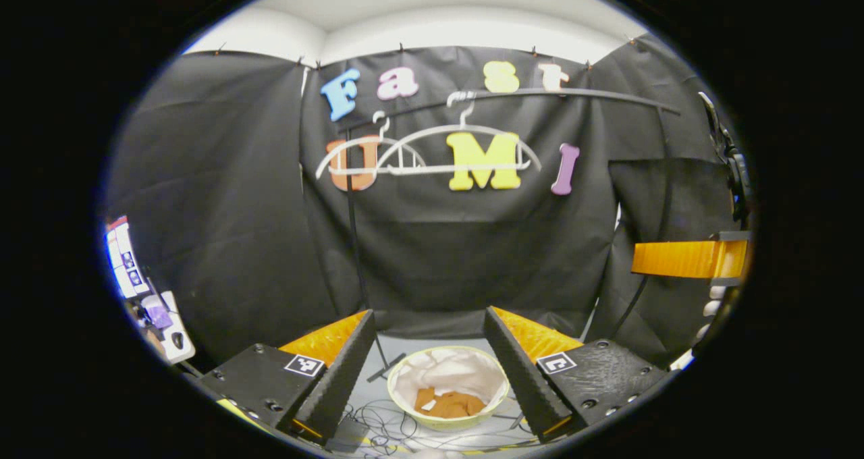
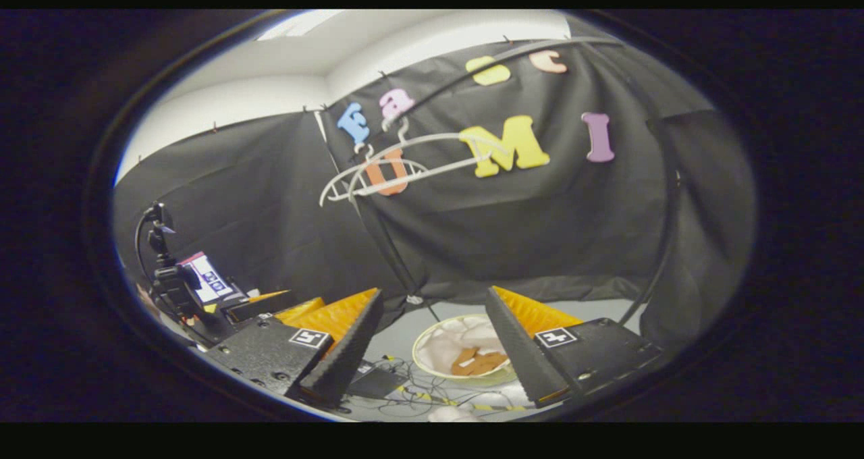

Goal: Grasp the clothes on the hanger with both hands and then place them into the laundry hamper below.

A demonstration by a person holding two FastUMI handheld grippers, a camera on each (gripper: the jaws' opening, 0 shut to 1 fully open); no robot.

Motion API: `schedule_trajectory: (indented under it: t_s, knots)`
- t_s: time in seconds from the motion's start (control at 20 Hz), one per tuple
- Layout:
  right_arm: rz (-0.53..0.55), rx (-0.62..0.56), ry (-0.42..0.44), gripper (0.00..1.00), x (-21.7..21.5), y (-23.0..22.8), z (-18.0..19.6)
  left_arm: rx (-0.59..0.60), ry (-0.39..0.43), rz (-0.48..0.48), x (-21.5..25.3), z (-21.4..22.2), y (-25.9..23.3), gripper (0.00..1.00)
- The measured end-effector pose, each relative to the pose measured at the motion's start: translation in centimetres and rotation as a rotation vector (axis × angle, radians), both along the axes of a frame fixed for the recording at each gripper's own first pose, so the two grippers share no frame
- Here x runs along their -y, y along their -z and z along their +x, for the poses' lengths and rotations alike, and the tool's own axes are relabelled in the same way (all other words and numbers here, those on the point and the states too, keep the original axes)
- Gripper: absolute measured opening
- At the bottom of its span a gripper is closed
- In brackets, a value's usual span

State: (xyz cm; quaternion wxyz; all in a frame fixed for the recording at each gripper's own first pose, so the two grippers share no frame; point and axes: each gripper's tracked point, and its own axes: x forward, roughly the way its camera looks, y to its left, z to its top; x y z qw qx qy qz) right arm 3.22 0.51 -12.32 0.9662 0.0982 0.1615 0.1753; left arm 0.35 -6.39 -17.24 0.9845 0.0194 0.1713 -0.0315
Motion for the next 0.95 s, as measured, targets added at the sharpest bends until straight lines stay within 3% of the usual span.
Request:
schedule_trajectory:
  t_s: [0.15,0.35,0.55,0.7,0.95]
  knots:
    - [-0.038,0.12,0.051,1.0,3.3,-5.6,-4.7,0.079,-0.008,-0.005,1.0,-4.0,-5.5,0.96]
    - [-0.111,0.221,0.103,0.99,5.8,-8.8,-9.2,0.166,-0.01,0.051,0.9,-7.3,-11.5,0.96]
    - [-0.14,0.27,0.207,1.0,8.0,-10.8,-12.3,0.215,0.081,0.081,1.9,-6.8,-13.6,0.96]
    - [-0.15,0.279,0.27,0.99,8.5,-11.8,-14.4,0.208,0.131,0.015,2.5,-6.9,-14.4,0.98]
    - [-0.131,0.275,0.324,0.99,6.6,-12.8,-15.4,0.18,0.097,-0.03,-1.2,-8.5,-15.2,0.99]
